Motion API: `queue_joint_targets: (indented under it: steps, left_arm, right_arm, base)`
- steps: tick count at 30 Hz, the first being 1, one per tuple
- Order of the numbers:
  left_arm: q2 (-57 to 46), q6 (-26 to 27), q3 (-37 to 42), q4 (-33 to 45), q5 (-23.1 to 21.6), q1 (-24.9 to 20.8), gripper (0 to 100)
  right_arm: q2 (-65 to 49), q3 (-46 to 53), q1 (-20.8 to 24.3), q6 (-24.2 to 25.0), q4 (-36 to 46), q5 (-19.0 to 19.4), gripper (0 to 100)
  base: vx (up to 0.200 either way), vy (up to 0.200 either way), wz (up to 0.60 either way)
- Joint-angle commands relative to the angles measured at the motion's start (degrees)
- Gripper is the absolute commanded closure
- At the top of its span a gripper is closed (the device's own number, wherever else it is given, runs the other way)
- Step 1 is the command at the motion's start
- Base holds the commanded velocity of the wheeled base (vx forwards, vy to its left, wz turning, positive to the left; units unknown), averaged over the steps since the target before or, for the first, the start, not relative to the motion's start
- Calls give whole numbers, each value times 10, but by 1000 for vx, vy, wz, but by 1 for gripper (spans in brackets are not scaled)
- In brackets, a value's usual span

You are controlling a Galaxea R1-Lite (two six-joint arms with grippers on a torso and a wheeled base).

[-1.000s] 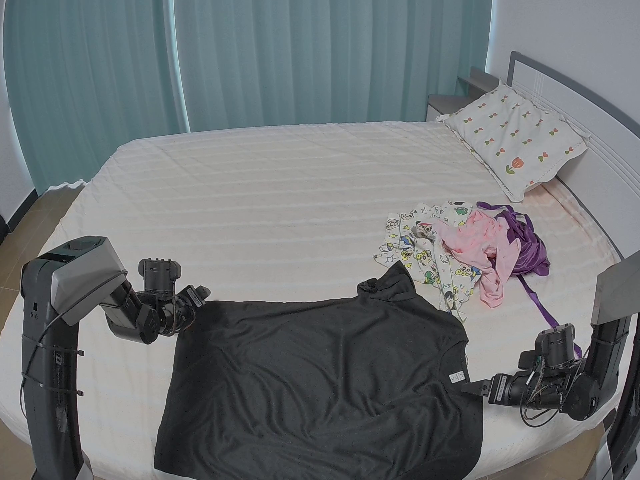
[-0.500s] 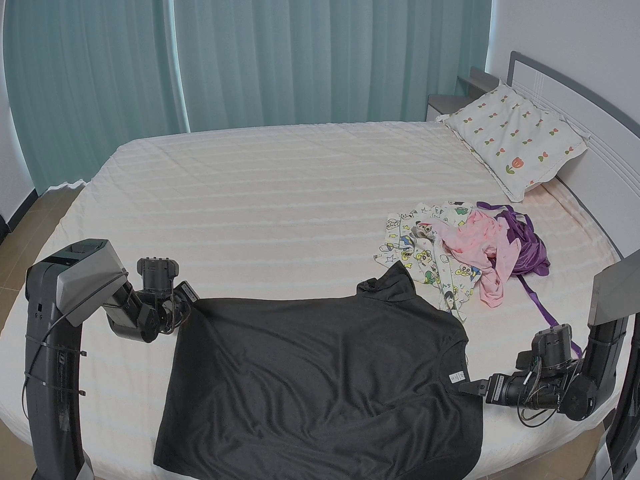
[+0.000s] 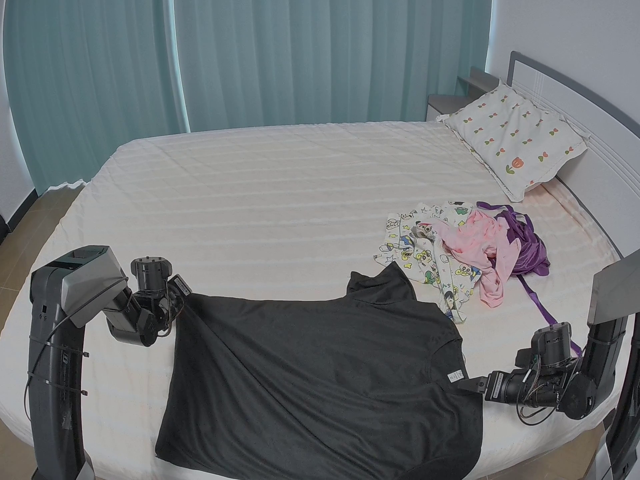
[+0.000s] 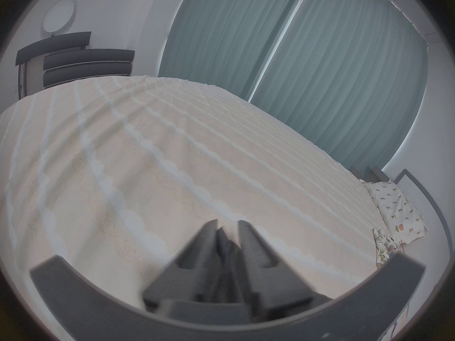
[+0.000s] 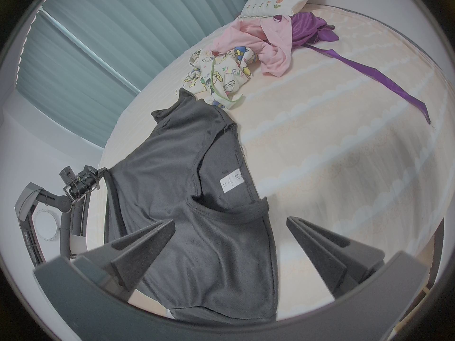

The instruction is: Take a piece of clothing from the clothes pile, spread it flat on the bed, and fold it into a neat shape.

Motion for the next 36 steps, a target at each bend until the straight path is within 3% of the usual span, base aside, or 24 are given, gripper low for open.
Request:
queue_joint_targets:
  steps: [1, 5, 8, 10, 12, 15, 19, 25, 30, 31, 36]
  left_arm:
    - [4, -1, 0, -1, -1, 3, 0]
    - [-10, -14, 14, -4, 0, 6, 0]
    - [-75, -86, 63, -4, -6, 6, 0]
    - [-140, -134, 122, -6, -44, 3, 0]
    - [-189, -139, 172, -6, -90, 1, 0]
    - [-228, -142, 217, -4, -125, -9, 0]
    - [-234, -148, 265, -2, -126, -24, 0]
    - [-236, -202, 381, -54, -132, -55, 0]
    - [-229, -215, 415, -114, -135, -67, 0]
    - [-228, -215, 443, -155, -135, -74, 0]
    - [-217, -216, 455, -172, -136, -73, 0]
  right_arm:
    - [-3, -6, 0, 4, -12, 0, 0]
    - [-7, -7, 1, 41, -89, -1, 0]
    - [-1, -22, 4, 48, -118, 0, 0]
    - [8, -58, 3, 50, -113, 1, 0]
    - [19, -100, 2, 51, -104, 0, 0]
    - [31, -182, 2, 52, -54, -1, 0]
    - [43, -277, 10, 52, 35, -2, 0]
    - [86, -460, 25, 54, 183, -6, 0]
    - [131, -541, 32, 67, 214, -16, 0]
    - [171, -605, 42, 91, 236, -33, 0]
    - [226, -697, 57, 97, 295, -38, 0]
  base:
    - [0, 0, 0]
    - [0, 0, 0]
    - [0, 0, 0]
    - [0, 0, 0]
    - [0, 0, 0]
    - [0, 0, 0]
    - [0, 0, 0]
    - [0, 0, 0]
    - [0, 0, 0]
    - [0, 0, 0]
    - [0, 0, 0]
